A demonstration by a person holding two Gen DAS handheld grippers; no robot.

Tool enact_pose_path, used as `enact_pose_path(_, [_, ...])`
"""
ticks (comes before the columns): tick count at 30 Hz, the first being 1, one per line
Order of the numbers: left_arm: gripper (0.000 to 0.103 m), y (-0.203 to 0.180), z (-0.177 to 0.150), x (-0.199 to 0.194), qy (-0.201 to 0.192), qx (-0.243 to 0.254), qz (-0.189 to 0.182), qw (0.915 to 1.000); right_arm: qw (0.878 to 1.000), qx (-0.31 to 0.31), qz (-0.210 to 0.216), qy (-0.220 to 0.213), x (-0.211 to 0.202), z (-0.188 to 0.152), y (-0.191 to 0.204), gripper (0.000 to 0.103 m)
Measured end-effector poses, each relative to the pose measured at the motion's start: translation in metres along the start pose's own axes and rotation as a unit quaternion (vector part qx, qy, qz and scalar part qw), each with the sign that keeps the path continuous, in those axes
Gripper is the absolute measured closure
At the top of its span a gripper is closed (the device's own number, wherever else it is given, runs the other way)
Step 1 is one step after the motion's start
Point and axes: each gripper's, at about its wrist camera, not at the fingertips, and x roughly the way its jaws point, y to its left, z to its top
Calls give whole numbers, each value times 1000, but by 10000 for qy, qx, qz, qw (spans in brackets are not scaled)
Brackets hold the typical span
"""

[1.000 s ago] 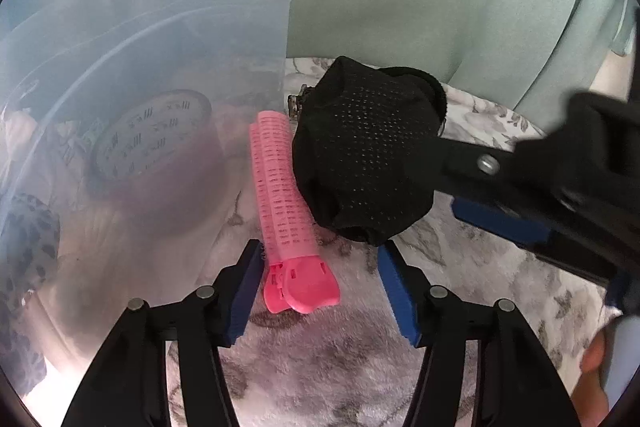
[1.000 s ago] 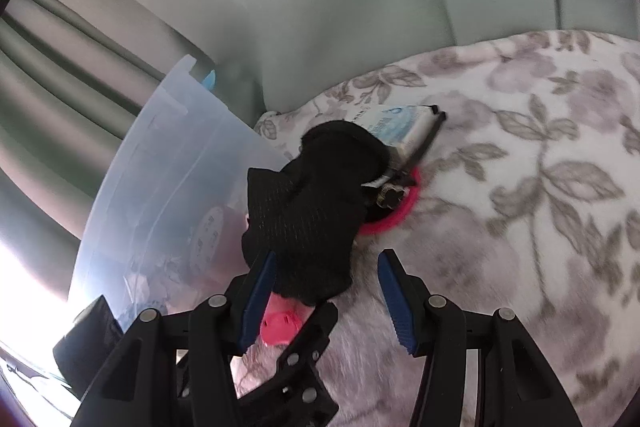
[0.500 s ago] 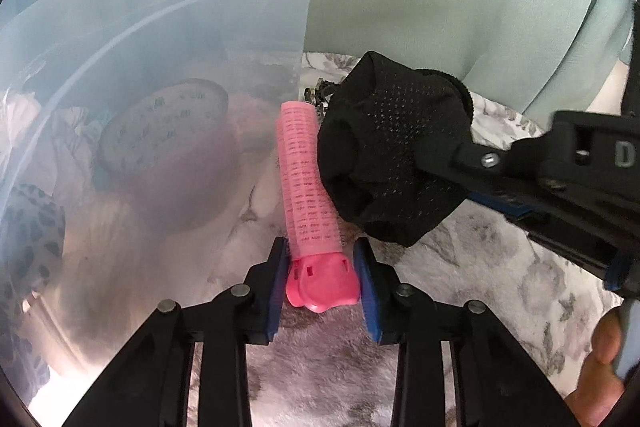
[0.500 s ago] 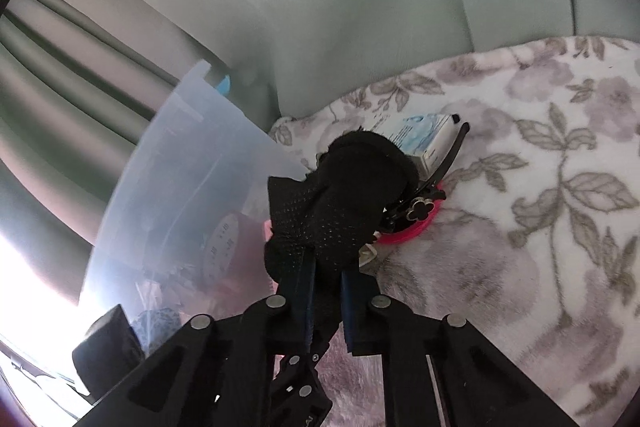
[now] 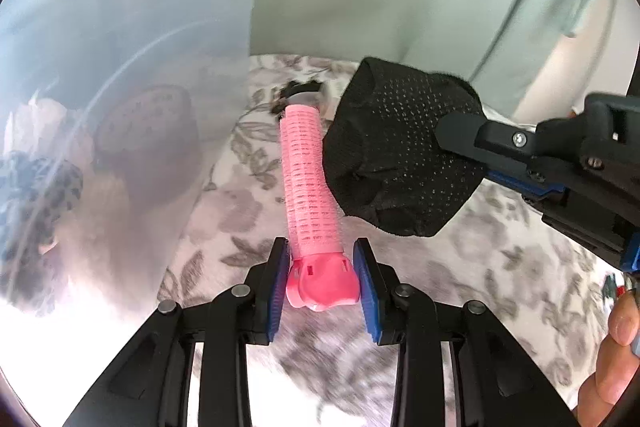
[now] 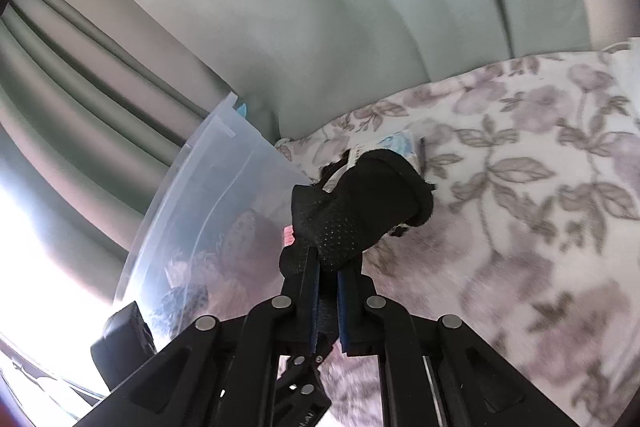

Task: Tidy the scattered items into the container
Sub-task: 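Carry the pink roller with the left tool while the right tool carries the black cloth over the box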

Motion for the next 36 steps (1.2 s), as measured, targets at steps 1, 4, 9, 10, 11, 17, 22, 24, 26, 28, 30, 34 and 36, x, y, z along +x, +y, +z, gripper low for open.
enact_pose_path(1, [69, -2, -1, -3, 6, 36, -45, 10000, 10000, 36, -31, -36, -1, -2, 0, 95])
enact_pose_path(4, [69, -9, -4, -12, 41, 105, -189, 9998, 9998, 129, -86, -106, -24, -11, -7, 95])
enact_pose_path(9, [69, -16, -13, -22, 171, 256, -433, 9986, 9993, 235, -192, -222, -51, -26, -13, 95])
enact_pose_path(10, [69, -28, -23, -23, 174, 273, -447, 9985, 9991, 279, -203, -234, -54, -27, -16, 95])
enact_pose_path(11, [69, -33, -27, -25, 176, 329, -453, 9983, 9988, 337, -231, -252, -58, -30, -20, 95])
enact_pose_path(17, [75, -45, -45, -43, 296, 459, -499, 9973, 9948, 748, -524, -459, -85, -38, -51, 96])
enact_pose_path(22, [75, -44, -48, -50, 286, 430, -449, 9977, 9912, 986, -663, -579, -102, -42, -69, 96])
enact_pose_path(24, [75, -44, -49, -58, 242, 418, -437, 9979, 9905, 1021, -686, -619, -107, -43, -70, 96])
enact_pose_path(26, [75, -45, -48, -63, 190, 413, -441, 9980, 9902, 1020, -693, -653, -112, -43, -68, 96])
enact_pose_path(28, [75, -45, -46, -71, 94, 428, -448, 9980, 9901, 1013, -675, -698, -117, -42, -64, 96])
enact_pose_path(30, [75, -45, -43, -78, 1, 443, -469, 9979, 9907, 942, -634, -757, -123, -41, -55, 96])
enact_pose_path(34, [75, -44, -38, -101, -261, 448, -483, 9975, 9920, 727, -543, -882, -135, -38, -31, 96])
enact_pose_path(36, [75, -40, -34, -115, -424, 388, -506, 9971, 9924, 609, -502, -944, -140, -36, -17, 96])
